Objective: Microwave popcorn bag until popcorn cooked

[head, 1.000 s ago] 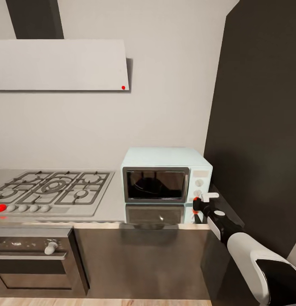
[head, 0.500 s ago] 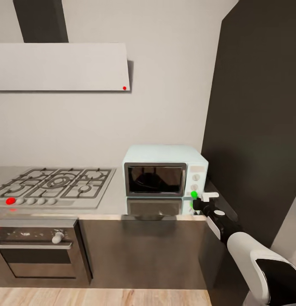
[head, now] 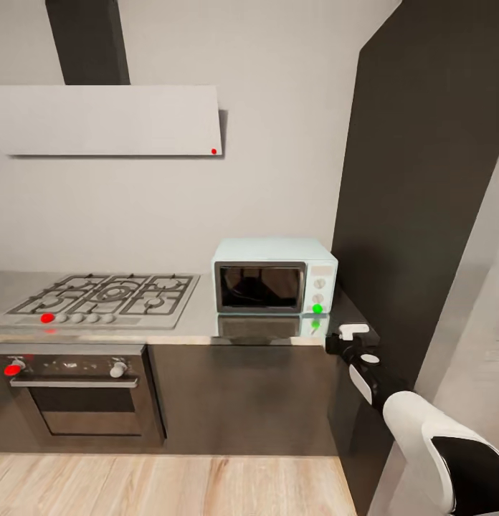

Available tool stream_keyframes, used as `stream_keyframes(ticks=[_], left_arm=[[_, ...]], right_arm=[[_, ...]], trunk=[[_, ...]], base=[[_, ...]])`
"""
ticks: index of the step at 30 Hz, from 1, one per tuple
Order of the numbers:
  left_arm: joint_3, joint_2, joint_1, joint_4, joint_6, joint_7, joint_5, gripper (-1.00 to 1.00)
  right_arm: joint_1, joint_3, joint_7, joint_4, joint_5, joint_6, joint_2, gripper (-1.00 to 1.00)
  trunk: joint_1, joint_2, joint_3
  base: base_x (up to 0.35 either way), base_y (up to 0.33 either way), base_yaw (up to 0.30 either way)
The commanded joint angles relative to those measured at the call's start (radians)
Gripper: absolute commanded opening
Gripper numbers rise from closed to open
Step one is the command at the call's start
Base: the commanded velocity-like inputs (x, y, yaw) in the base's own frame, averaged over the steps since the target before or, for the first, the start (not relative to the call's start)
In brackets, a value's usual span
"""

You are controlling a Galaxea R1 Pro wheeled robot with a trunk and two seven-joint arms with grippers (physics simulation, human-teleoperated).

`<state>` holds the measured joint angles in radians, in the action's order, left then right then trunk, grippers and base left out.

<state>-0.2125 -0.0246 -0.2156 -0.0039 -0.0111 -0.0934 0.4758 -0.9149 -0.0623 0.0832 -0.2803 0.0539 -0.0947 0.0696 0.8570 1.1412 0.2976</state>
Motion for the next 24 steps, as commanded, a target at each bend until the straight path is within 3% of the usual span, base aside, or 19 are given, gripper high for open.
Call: stream_keyframes(ticks=[1,12,14,20,24], left_arm=[[-0.008,0.000,-0.001,0.001,-0.001,-0.003,0.011,1.00],[-0.008,0.000,-0.001,0.001,-0.001,-0.003,0.011,1.00],[-0.008,0.000,-0.001,0.001,-0.001,-0.003,0.011,1.00],[-0.008,0.000,-0.001,0.001,-0.001,-0.003,0.009,1.00],[-0.008,0.000,-0.001,0.001,-0.001,-0.003,0.009,1.00]], right_arm=[[-0.001,-0.007,0.006,0.001,0.006,-0.003,0.000,-1.00],[-0.001,-0.007,0.005,0.007,-0.001,-0.004,-0.002,-1.00],[-0.001,-0.006,0.005,0.047,0.000,-0.005,-0.003,-1.00],[0.000,-0.007,0.006,0.281,0.000,-0.040,-0.002,-1.00],[0.122,-0.005,-0.003,0.312,-0.002,-0.052,0.005,-1.00]], trunk=[[-0.001,0.001,0.001],[-0.001,0.001,0.001],[-0.001,0.001,0.001],[-0.001,0.001,0.001],[-0.001,0.001,0.001]], base=[[-0.338,0.000,0.000],[-0.338,0.000,0.000],[-0.338,0.000,0.000],[-0.316,0.000,0.000],[-0.059,0.000,0.000]])
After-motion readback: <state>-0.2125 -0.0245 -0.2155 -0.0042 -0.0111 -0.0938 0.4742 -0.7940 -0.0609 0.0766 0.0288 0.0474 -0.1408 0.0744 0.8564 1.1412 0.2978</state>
